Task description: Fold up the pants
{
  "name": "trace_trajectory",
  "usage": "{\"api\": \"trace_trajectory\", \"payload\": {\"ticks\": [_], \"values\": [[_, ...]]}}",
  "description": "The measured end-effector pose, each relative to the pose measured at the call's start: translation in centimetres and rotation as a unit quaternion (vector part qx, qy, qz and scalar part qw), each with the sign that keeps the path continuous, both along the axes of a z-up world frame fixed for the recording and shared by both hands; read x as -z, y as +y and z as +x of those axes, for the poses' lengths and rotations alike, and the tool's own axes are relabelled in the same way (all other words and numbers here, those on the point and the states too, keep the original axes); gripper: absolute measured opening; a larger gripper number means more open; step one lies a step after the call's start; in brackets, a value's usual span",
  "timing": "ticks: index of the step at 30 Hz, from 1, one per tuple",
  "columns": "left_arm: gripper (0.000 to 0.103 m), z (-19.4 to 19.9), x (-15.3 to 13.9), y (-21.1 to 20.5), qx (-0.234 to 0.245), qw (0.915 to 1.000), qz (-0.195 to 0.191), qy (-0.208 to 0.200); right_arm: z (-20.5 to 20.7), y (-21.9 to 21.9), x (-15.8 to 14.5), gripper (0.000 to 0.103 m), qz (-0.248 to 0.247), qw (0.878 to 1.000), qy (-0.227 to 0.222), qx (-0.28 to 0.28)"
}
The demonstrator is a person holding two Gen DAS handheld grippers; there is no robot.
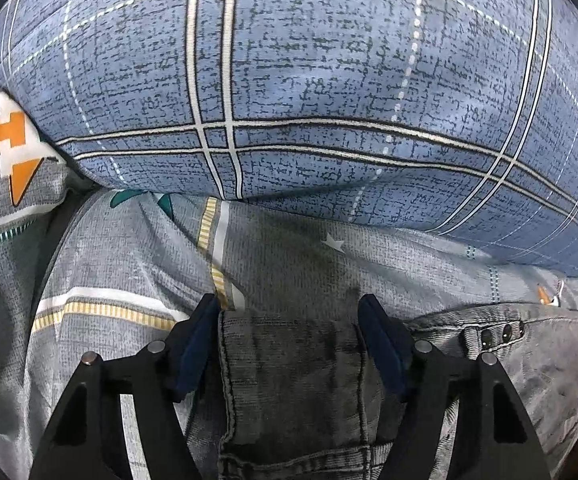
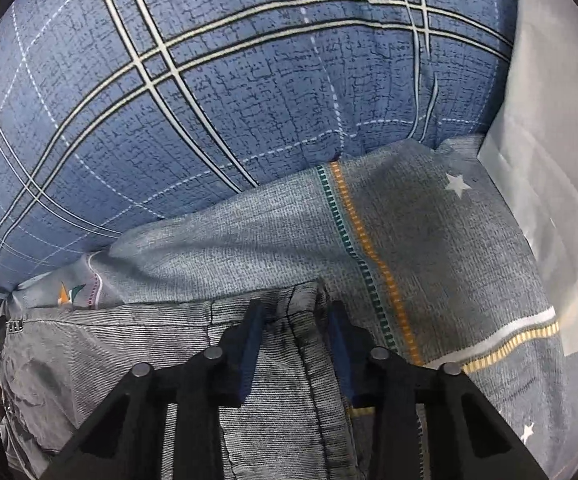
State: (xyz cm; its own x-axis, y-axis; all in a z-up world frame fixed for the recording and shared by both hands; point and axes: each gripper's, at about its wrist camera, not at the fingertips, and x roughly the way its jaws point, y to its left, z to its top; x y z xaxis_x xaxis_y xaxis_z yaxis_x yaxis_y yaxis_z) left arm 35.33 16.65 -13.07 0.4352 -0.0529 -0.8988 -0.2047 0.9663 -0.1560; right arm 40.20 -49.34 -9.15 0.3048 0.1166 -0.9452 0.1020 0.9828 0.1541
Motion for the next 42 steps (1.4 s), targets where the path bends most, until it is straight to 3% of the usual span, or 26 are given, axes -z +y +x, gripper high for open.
{"api": "trace_trajectory", "payload": {"ticks": [3, 4, 7, 17, 24, 30, 31, 36, 39, 42], "values": [[0.049, 0.7, 0.2, -0.8, -0.001, 0.9996, 0.029, 0.004, 0.2, -0.4, -0.3, 0.017, 0.004, 1.000, -0.006, -0.003], [0.033, 1.0, 0.1, -0.9, -0.007, 0.9992, 0.040, 0.009, 0.2, -0.4, -0.6, 0.015, 0.000, 1.000, -0.009, -0.006], [0.022, 1.3, -0.1, -0.5, -0.021, 0.9990, 0.037, 0.017, 0.0, 0.2, -1.3, 0.014, -0.009, 1.000, -0.023, -0.006], [0.019, -1.1, -4.6, -1.4, -0.004, 0.9985, 0.034, -0.043, -3.3, 0.5, -6.4, 0.014, -0.003, 0.996, -0.089, 0.015], [0.019, -5.4, -9.0, -1.2, 0.007, 0.9961, 0.013, -0.088, -7.2, -0.5, -10.1, 0.014, 0.013, 0.992, -0.121, 0.031], [0.017, -12.9, -13.3, -1.0, 0.035, 0.9898, 0.007, -0.138, -12.2, -0.8, -13.5, 0.013, 0.023, 0.987, -0.158, 0.032], [0.008, -14.2, -14.0, -0.9, 0.036, 0.9886, 0.010, -0.146, -13.1, -0.9, -13.8, 0.013, 0.024, 0.986, -0.163, 0.033], [0.007, -21.4, -17.2, -0.2, 0.042, 0.9827, 0.013, -0.180, -18.5, -1.2, -15.2, 0.013, 0.036, 0.982, -0.184, 0.026], [0.007, -25.3, -18.3, -0.2, 0.049, 0.9794, 0.018, -0.195, -22.0, -0.7, -15.8, 0.013, 0.040, 0.979, -0.197, 0.015], [0.007, -26.2, -17.6, 0.1, 0.052, 0.9822, 0.012, -0.180, -24.1, 0.3, -15.1, 0.013, 0.024, 0.982, -0.185, -0.003]]}}
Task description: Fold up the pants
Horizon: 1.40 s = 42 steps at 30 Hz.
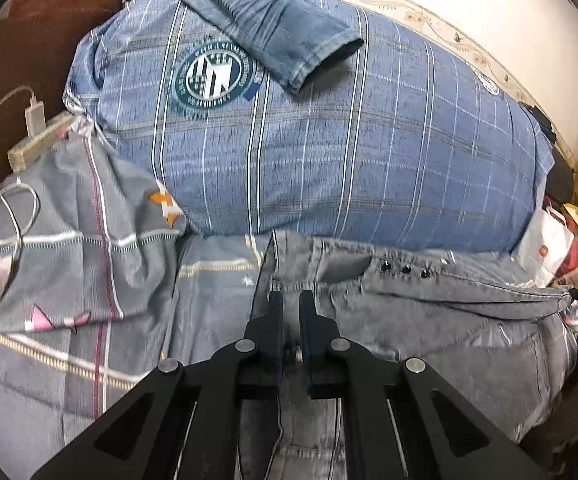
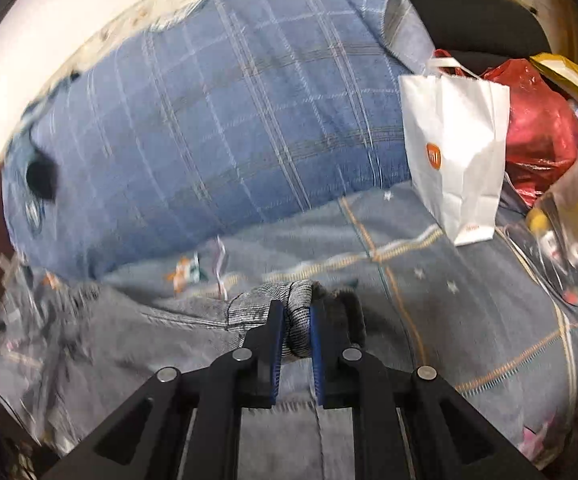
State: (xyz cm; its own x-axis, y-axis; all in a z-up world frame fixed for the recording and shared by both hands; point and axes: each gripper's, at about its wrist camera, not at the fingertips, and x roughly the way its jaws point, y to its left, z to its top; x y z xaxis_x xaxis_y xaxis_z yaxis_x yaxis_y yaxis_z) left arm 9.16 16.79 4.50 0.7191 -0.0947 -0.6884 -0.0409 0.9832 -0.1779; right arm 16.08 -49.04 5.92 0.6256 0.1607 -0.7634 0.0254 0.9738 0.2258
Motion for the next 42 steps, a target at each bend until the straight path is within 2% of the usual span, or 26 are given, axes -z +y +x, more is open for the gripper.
{"api": "trace_trajectory", "payload": {"ticks": [3, 6, 11, 13, 17, 22, 23, 25, 29, 32, 36, 38, 40, 42], "values": [[0.009, 2.7, 2.0, 0.6, 0.003, 0.9988, -0.022, 0.043, 0.2, -0.3, 1.3, 0.013, 0.003, 1.000, 0.015, 0.007], [0.020, 7.0, 4.4, 1.1, -0.009, 0.9951, -0.045, 0.088, 0.9, -0.4, 1.3, 0.013, 0.004, 1.000, 0.012, 0.008], [0.022, 13.7, 7.7, 0.5, -0.020, 0.9871, -0.080, 0.138, 1.6, -0.5, 0.8, 0.013, -0.011, 1.000, 0.008, -0.002], [0.022, 15.5, 8.5, -0.1, -0.016, 0.9857, -0.080, 0.147, 1.7, -0.6, 1.1, 0.013, -0.014, 1.000, 0.010, -0.005], [0.030, 18.1, 9.5, -0.7, -0.027, 0.9832, -0.076, 0.164, 1.9, -0.6, 1.5, 0.013, -0.018, 1.000, 0.012, -0.010], [0.030, 19.7, 10.1, -1.0, -0.034, 0.9820, -0.075, 0.170, 2.2, -0.5, 1.4, 0.013, -0.020, 1.000, 0.010, -0.015], [0.024, 19.8, 10.1, -0.8, -0.038, 0.9817, -0.076, 0.171, 2.2, -0.5, 1.4, 0.013, -0.021, 1.000, 0.010, -0.016], [0.003, 19.7, 10.0, -0.9, -0.036, 0.9815, -0.083, 0.169, 2.2, -0.5, 1.4, 0.013, -0.023, 1.000, 0.012, -0.017], [0.002, 17.1, 7.7, -1.3, -0.025, 0.9876, -0.073, 0.137, 1.7, -0.6, 1.2, 0.013, -0.023, 1.000, 0.014, -0.015], [0.002, 13.2, 4.7, -1.4, -0.014, 0.9917, -0.078, 0.102, 0.8, -0.9, 0.7, 0.013, -0.022, 1.000, 0.008, -0.014], [0.002, 4.6, 0.4, -1.8, 0.017, 0.9959, -0.074, 0.050, -1.9, -2.7, 0.0, 0.013, -0.011, 1.000, 0.001, -0.002], [0.003, 0.1, -0.6, -1.8, 0.029, 0.9964, -0.072, 0.034, -3.5, -3.8, 0.1, 0.013, -0.003, 1.000, 0.001, 0.006], [0.003, -3.7, -0.6, -1.9, 0.039, 0.9968, -0.066, 0.024, -6.0, -5.0, 1.2, 0.013, 0.007, 1.000, 0.005, 0.012], [0.003, -7.5, 0.6, -2.2, 0.054, 0.9967, -0.051, 0.032, -8.1, -5.6, 2.8, 0.013, 0.016, 1.000, 0.016, 0.016]]}}
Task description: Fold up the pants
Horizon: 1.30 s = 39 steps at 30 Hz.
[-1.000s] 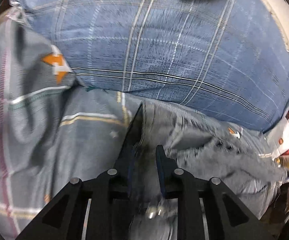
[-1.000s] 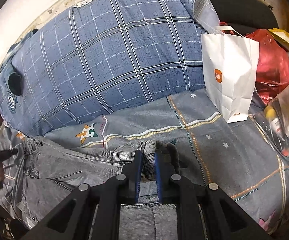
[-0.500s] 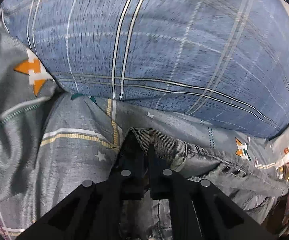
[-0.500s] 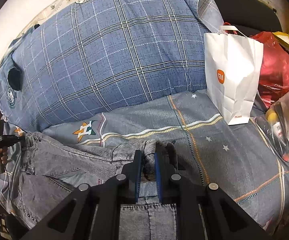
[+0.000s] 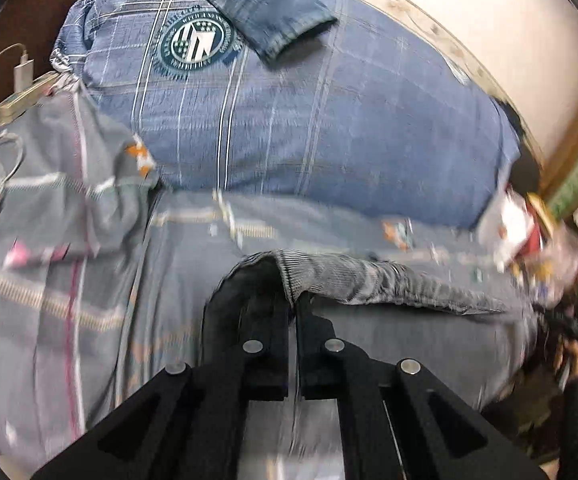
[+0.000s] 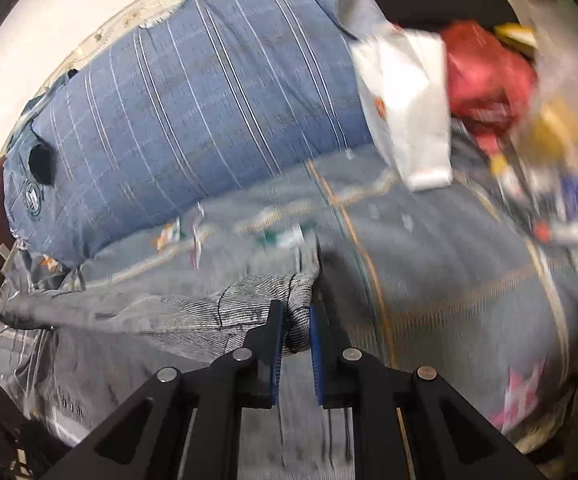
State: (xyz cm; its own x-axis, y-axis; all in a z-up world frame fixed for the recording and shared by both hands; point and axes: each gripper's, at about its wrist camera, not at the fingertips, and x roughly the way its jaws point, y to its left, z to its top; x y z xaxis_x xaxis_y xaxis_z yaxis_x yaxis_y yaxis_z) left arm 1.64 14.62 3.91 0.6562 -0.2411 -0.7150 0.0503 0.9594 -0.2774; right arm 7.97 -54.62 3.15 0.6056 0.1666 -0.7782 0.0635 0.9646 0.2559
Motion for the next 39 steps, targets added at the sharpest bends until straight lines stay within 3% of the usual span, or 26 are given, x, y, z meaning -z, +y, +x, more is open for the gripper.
{"api": "trace_trajectory", "payload": {"ticks": [4, 7, 9, 12, 17, 18, 21, 22, 23, 24, 25, 27, 29, 30, 33, 36, 39], "values": [[0.004, -3.6, 4.1, -0.8, 0.035, 0.9977, 0.032, 0.048, -3.7, -1.1, 4.7, 0.014, 0.023, 0.999, 0.043, 0.010], [0.004, -4.6, 6.4, -0.2, 0.020, 0.9953, 0.051, 0.080, -5.4, -1.2, 7.3, 0.014, 0.025, 0.997, 0.072, 0.012], [0.004, -4.9, 6.3, 0.7, 0.002, 0.9955, 0.047, 0.083, -6.2, -1.5, 7.3, 0.014, 0.034, 0.997, 0.067, 0.018], [0.004, -5.9, 4.1, 1.9, -0.006, 0.9979, 0.044, 0.048, -6.8, -1.7, 5.4, 0.014, 0.040, 0.998, 0.045, 0.017], [0.003, -6.3, 2.3, 2.3, -0.014, 0.9992, 0.027, 0.027, -7.5, -1.1, 2.5, 0.014, 0.037, 0.999, 0.026, 0.008], [0.003, -6.1, 2.4, 1.6, -0.004, 0.9992, 0.028, 0.030, -7.8, -1.1, 2.6, 0.014, 0.037, 0.999, 0.031, 0.005], [0.005, -5.6, 3.3, -0.8, 0.021, 0.9983, 0.038, 0.039, -7.3, -0.8, 6.7, 0.020, 0.019, 0.991, 0.128, -0.015], [0.012, -5.1, 3.7, -2.0, 0.027, 0.9978, 0.042, 0.044, -7.3, -0.9, 8.3, 0.020, -0.003, 0.987, 0.162, -0.008], [0.027, -4.6, 4.1, -3.2, 0.025, 0.9974, 0.051, 0.044, -7.4, -1.1, 9.5, 0.020, -0.033, 0.981, 0.189, 0.006], [0.037, -4.4, 4.4, -4.2, 0.023, 0.9971, 0.060, 0.042, -7.5, -1.3, 9.8, 0.020, -0.046, 0.980, 0.193, 0.019], [0.054, -4.1, 4.7, -5.1, 0.022, 0.9967, 0.067, 0.040, -7.8, -1.5, 9.3, 0.022, -0.051, 0.981, 0.183, 0.035], [0.058, -3.5, 5.8, -7.1, 0.016, 0.9945, 0.094, 0.043, -8.0, -1.3, 7.7, 0.023, -0.049, 0.985, 0.157, 0.052], [0.058, -3.2, 6.9, -8.2, 0.008, 0.9904, 0.121, 0.067, -8.2, -0.2, 5.6, 0.027, -0.009, 0.990, 0.130, 0.049], [0.058, -3.6, 7.3, -8.1, -0.001, 0.9916, 0.104, 0.077, -8.4, 0.8, 4.8, 0.034, 0.049, 0.991, 0.118, 0.036], [0.058, -5.0, 8.3, -6.6, -0.043, 0.9942, 0.012, 0.098, -8.5, 3.8, 3.8, 0.074, 0.148, 0.984, 0.094, 0.002], [0.062, -6.0, 10.2, -4.8, -0.099, 0.9832, -0.078, 0.131, -7.7, 6.9, 5.5, 0.077, 0.227, 0.967, 0.111, -0.008], [0.062, -6.2, 12.0, -4.0, -0.134, 0.9685, -0.128, 0.166, -7.0, 7.5, 8.3, 0.077, 0.283, 0.948, 0.140, 0.031]]}}
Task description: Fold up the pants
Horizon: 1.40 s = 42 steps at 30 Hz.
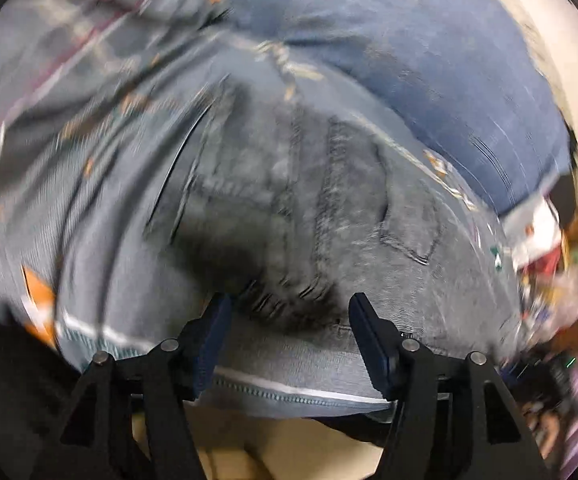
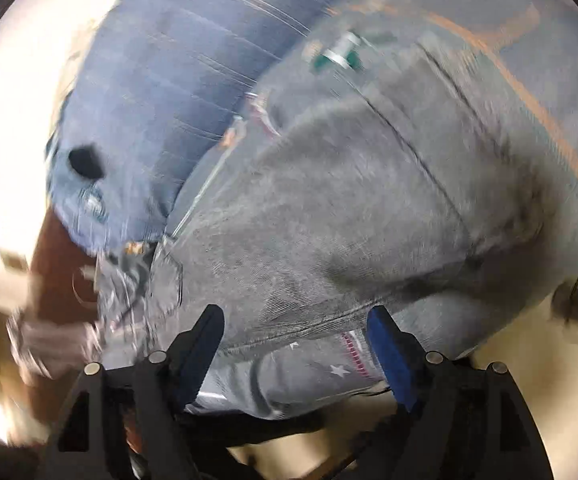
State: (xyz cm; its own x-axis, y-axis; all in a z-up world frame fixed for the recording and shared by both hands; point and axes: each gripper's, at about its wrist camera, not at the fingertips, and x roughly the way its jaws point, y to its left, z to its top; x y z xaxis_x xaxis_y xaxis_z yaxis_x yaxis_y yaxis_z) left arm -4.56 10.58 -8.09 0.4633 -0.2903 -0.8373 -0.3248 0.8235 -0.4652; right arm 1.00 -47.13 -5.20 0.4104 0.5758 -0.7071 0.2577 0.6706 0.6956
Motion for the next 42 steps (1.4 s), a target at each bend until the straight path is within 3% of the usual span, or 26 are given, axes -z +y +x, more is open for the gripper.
{"api": "trace_trajectory", "payload": {"ticks": [2, 7, 11, 13, 14, 15, 16, 17, 19, 22, 24, 26, 27, 30, 33, 35, 36, 38, 42], "values": [[0.062, 0.2, 0.4, 0.3, -0.010, 0.9997, -0.023, 0.003, -0.1, -0.6, 1.2, 0.077, 0.022, 0.999, 0.014, 0.032], [0.062, 1.5, 0.1, 1.1, -0.052, 0.9982, -0.029, -0.004, -0.9, -3.2, 3.0, 0.076, 0.044, 0.993, 0.027, 0.109], [0.062, 2.3, -0.6, 1.1, -0.064, 0.9977, -0.018, -0.010, -1.1, -5.3, 2.6, 0.075, 0.050, 0.987, 0.017, 0.149], [0.061, 2.9, -0.3, 1.0, -0.070, 0.9974, -0.014, -0.009, -0.7, -6.1, 3.2, 0.067, 0.053, 0.985, 0.020, 0.164], [0.057, 3.1, -0.1, 1.0, -0.074, 0.9971, -0.011, -0.008, -0.4, -6.4, 3.4, 0.062, 0.053, 0.984, 0.024, 0.168], [0.050, 3.5, 0.3, 1.0, -0.081, 0.9967, -0.006, -0.002, -0.2, -6.5, 3.8, 0.051, 0.050, 0.983, 0.029, 0.172], [0.032, 3.5, 0.5, 1.1, -0.084, 0.9965, 0.001, 0.002, 0.1, -6.6, 4.1, 0.039, 0.046, 0.983, 0.034, 0.174], [0.017, 3.9, 0.7, 1.1, -0.087, 0.9962, 0.009, 0.005, -0.1, -7.1, 4.3, 0.033, 0.039, 0.984, 0.034, 0.173], [0.009, 4.3, 0.6, 1.5, -0.087, 0.9960, 0.019, 0.006, 0.4, -6.4, 4.0, 0.012, 0.012, 0.985, 0.029, 0.172], [0.004, 4.4, -0.4, 2.2, -0.079, 0.9966, 0.022, -0.006, 0.4, -6.2, 1.5, 0.010, -0.021, 0.987, -0.002, 0.161], [0.004, 3.7, -3.3, 2.5, -0.073, 0.9959, 0.034, -0.042, 0.0, -5.5, -1.8, 0.010, -0.054, 0.988, -0.045, 0.135], [0.004, 2.7, -5.5, 2.4, -0.061, 0.9932, 0.066, -0.074, -0.2, -4.9, -2.5, 0.010, -0.082, 0.989, -0.050, 0.110], [0.004, 2.4, -5.9, 2.5, -0.055, 0.9925, 0.079, -0.075, 0.0, -4.7, -0.9, 0.011, -0.086, 0.993, -0.016, 0.084], [0.007, 3.0, -2.8, 2.9, -0.029, 0.9961, 0.083, -0.009, -0.2, -6.4, 4.1, 0.026, -0.072, 0.989, 0.078, 0.100], [0.013, 3.0, -0.6, 3.8, -0.037, 0.9965, 0.070, 0.027, -1.2, -8.0, 3.4, 0.027, -0.062, 0.989, 0.058, 0.119], [0.030, 2.6, -1.6, 4.0, -0.041, 0.9955, 0.085, 0.012, -1.3, -8.9, 1.0, 0.028, -0.095, 0.988, 0.037, 0.119], [0.033, 2.2, -3.0, 3.8, -0.035, 0.9943, 0.100, -0.011, -1.0, -9.5, -0.4, 0.028, -0.117, 0.985, 0.023, 0.126], [0.051, 2.0, -5.4, 3.1, -0.030, 0.9907, 0.120, -0.056, 0.3, -10.2, -2.3, 0.028, -0.139, 0.981, 0.004, 0.133], [0.063, 3.5, -7.0, 0.3, 0.011, 0.9850, 0.134, -0.109, 6.6, -9.9, -3.4, 0.029, -0.185, 0.978, -0.006, 0.092]]}}
